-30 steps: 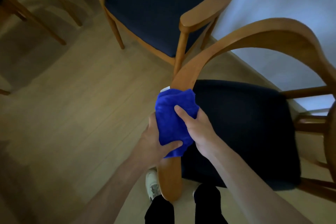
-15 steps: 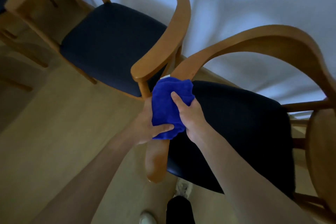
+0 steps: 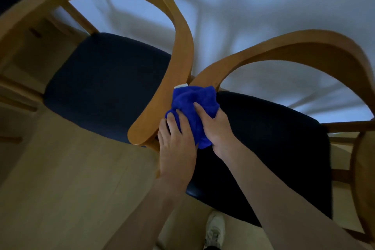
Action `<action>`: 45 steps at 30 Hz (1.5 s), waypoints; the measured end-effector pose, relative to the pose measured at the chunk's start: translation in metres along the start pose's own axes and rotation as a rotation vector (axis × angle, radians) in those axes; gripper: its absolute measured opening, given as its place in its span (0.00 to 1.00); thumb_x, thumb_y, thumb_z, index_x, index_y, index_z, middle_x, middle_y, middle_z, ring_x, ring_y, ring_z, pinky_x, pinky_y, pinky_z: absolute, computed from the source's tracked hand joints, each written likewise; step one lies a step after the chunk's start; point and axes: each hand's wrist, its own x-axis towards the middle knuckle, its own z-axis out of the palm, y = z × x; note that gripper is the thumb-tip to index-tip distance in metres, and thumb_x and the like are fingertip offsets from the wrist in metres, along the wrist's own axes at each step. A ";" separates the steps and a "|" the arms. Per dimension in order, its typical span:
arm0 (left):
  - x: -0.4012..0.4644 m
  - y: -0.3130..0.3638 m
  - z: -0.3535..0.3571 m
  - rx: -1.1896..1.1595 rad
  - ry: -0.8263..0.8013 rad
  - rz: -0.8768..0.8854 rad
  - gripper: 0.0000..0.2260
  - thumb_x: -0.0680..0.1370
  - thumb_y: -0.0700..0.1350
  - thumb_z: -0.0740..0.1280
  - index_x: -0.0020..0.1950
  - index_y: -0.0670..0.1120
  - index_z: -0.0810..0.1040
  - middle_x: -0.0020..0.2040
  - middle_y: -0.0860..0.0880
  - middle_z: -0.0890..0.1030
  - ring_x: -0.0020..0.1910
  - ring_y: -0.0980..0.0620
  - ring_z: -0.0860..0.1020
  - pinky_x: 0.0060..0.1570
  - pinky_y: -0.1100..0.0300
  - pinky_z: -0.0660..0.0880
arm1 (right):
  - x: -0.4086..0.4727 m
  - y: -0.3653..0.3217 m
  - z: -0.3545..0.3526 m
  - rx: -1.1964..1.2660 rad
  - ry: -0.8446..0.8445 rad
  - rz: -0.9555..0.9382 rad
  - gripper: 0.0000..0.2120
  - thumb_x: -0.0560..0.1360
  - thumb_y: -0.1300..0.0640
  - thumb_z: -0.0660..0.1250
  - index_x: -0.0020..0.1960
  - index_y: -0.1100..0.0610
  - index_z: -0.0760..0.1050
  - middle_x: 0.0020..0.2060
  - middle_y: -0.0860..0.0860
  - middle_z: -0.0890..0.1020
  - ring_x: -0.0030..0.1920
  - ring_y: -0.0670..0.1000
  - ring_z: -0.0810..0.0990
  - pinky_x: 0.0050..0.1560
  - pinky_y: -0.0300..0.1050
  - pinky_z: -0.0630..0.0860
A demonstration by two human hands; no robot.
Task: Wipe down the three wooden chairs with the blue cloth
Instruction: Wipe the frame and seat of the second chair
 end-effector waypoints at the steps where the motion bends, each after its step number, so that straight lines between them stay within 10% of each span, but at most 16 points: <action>1: 0.001 -0.001 -0.001 -0.016 -0.015 0.003 0.30 0.74 0.49 0.72 0.70 0.37 0.67 0.63 0.35 0.72 0.59 0.37 0.72 0.56 0.46 0.74 | -0.001 -0.001 0.001 -0.009 0.012 0.002 0.25 0.73 0.42 0.71 0.67 0.47 0.71 0.57 0.46 0.80 0.56 0.48 0.79 0.61 0.53 0.76; 9: 0.000 -0.049 -0.032 -0.495 0.029 0.248 0.33 0.70 0.47 0.75 0.69 0.41 0.63 0.62 0.41 0.70 0.56 0.45 0.70 0.55 0.51 0.75 | -0.063 -0.034 0.017 -0.321 0.269 -0.358 0.14 0.74 0.47 0.72 0.54 0.44 0.68 0.44 0.38 0.76 0.43 0.31 0.75 0.36 0.24 0.70; 13: 0.015 -0.109 -0.064 -0.585 0.089 0.360 0.31 0.72 0.57 0.67 0.69 0.43 0.64 0.64 0.44 0.67 0.58 0.46 0.68 0.56 0.53 0.69 | -0.088 -0.048 0.056 -0.161 0.286 -0.343 0.14 0.71 0.43 0.72 0.51 0.41 0.69 0.43 0.38 0.79 0.43 0.36 0.78 0.36 0.29 0.74; 19: 0.076 -0.161 -0.058 -0.401 -0.535 0.280 0.46 0.70 0.60 0.70 0.78 0.52 0.43 0.77 0.48 0.52 0.73 0.48 0.55 0.68 0.52 0.61 | -0.049 -0.045 0.119 -0.824 0.484 -0.120 0.42 0.74 0.35 0.65 0.78 0.52 0.51 0.75 0.54 0.59 0.73 0.57 0.61 0.69 0.56 0.64; 22: 0.087 -0.168 -0.048 -0.818 -0.780 0.196 0.43 0.71 0.52 0.74 0.78 0.50 0.50 0.68 0.58 0.63 0.62 0.60 0.64 0.48 0.74 0.67 | -0.047 -0.042 0.137 -1.054 0.494 -0.285 0.37 0.79 0.41 0.60 0.79 0.56 0.50 0.78 0.55 0.54 0.77 0.56 0.55 0.76 0.53 0.56; 27: 0.104 -0.169 -0.025 -1.183 -1.124 -0.273 0.31 0.68 0.54 0.76 0.67 0.47 0.69 0.52 0.51 0.83 0.46 0.52 0.82 0.42 0.61 0.79 | -0.046 -0.041 0.140 -0.897 0.384 -0.197 0.30 0.81 0.48 0.61 0.78 0.56 0.54 0.75 0.52 0.63 0.73 0.50 0.64 0.73 0.45 0.60; 37: 0.100 -0.177 -0.016 -1.266 -1.082 -0.224 0.13 0.72 0.46 0.73 0.55 0.45 0.79 0.40 0.49 0.85 0.35 0.53 0.83 0.31 0.65 0.75 | -0.042 -0.036 0.152 -0.839 0.363 -0.187 0.29 0.80 0.50 0.63 0.77 0.55 0.57 0.74 0.51 0.66 0.72 0.49 0.66 0.69 0.41 0.62; 45: 0.087 -0.257 -0.018 -1.105 -1.212 -0.115 0.15 0.72 0.44 0.74 0.58 0.51 0.78 0.49 0.53 0.84 0.47 0.53 0.83 0.48 0.56 0.80 | -0.086 0.012 0.218 -0.657 0.395 -0.182 0.34 0.79 0.47 0.64 0.79 0.51 0.51 0.77 0.45 0.60 0.75 0.45 0.60 0.71 0.35 0.54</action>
